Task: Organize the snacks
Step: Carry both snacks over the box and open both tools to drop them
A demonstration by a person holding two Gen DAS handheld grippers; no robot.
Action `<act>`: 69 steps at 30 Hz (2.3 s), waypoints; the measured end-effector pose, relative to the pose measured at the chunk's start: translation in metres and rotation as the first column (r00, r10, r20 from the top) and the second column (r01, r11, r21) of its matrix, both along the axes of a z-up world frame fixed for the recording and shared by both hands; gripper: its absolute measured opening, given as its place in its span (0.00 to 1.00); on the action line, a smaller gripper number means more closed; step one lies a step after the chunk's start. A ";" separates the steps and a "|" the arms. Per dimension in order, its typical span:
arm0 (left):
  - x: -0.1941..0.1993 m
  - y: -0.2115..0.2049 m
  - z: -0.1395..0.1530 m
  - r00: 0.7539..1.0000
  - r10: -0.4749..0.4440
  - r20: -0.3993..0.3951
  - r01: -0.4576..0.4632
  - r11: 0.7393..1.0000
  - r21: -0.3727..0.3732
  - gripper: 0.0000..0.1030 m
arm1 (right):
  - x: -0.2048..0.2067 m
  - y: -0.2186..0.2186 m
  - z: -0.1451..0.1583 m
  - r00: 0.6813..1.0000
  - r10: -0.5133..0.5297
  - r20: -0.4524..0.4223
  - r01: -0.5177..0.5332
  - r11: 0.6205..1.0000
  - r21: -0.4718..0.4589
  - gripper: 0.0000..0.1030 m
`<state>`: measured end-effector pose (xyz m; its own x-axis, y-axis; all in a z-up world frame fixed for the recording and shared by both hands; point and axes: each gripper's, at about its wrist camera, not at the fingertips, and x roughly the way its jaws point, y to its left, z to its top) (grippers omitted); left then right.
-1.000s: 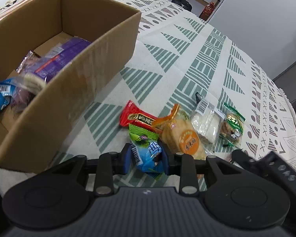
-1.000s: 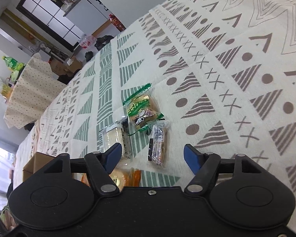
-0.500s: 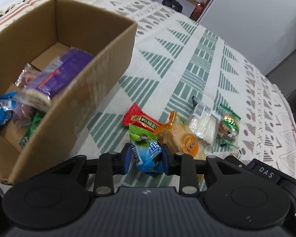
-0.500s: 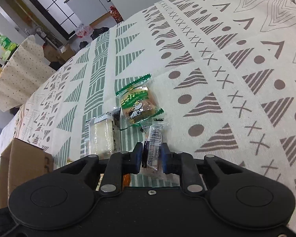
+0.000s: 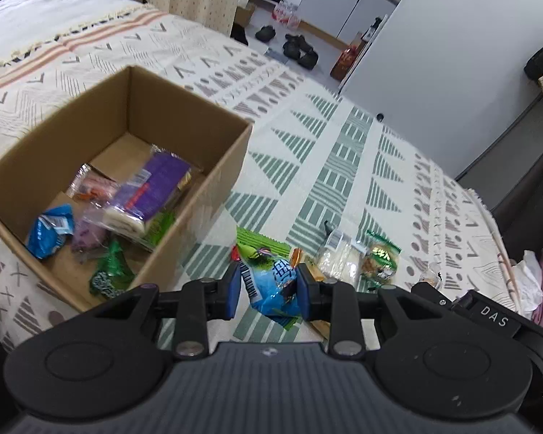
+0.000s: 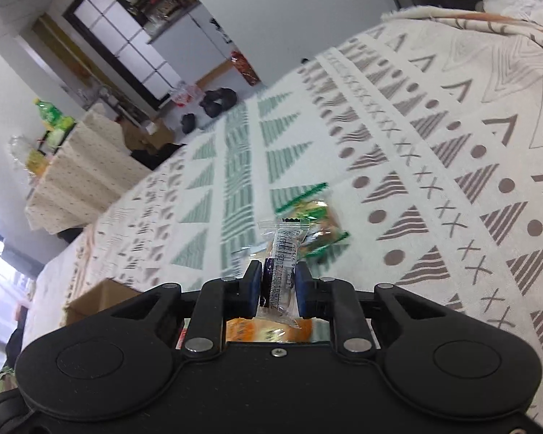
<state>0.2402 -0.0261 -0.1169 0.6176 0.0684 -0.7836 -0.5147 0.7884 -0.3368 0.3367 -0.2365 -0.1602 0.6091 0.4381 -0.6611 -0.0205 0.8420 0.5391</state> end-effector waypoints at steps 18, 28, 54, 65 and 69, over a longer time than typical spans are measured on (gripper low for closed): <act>-0.047 0.042 0.052 0.993 0.066 0.096 -0.070 0.997 0.036 0.30 | -0.042 0.028 0.053 0.988 0.065 0.141 -0.076 0.995 0.070 0.19; -0.063 0.070 0.069 0.986 0.110 0.128 -0.116 0.993 0.035 0.30 | -0.058 0.041 0.072 0.973 0.094 0.210 -0.119 0.987 0.107 0.19; -0.055 0.158 0.036 0.986 0.141 0.084 -0.133 0.987 -0.091 0.30 | -0.064 0.114 0.072 0.948 0.228 0.224 -0.250 0.965 0.078 0.19; -0.050 0.198 0.029 0.991 0.131 0.008 -0.128 0.981 -0.147 0.50 | -0.050 0.167 0.064 0.938 0.297 0.178 -0.306 0.952 0.023 0.19; -0.051 0.211 0.031 0.990 0.143 0.000 -0.141 0.977 -0.158 0.57 | -0.047 0.187 0.067 0.931 0.327 0.161 -0.335 0.942 0.021 0.23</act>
<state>0.1891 0.1850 -0.0863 0.6194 0.0329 -0.7844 -0.6129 0.6446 -0.4570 0.2901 -0.0498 -0.0937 0.5159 0.6608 -0.5452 -0.3788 0.7468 0.5467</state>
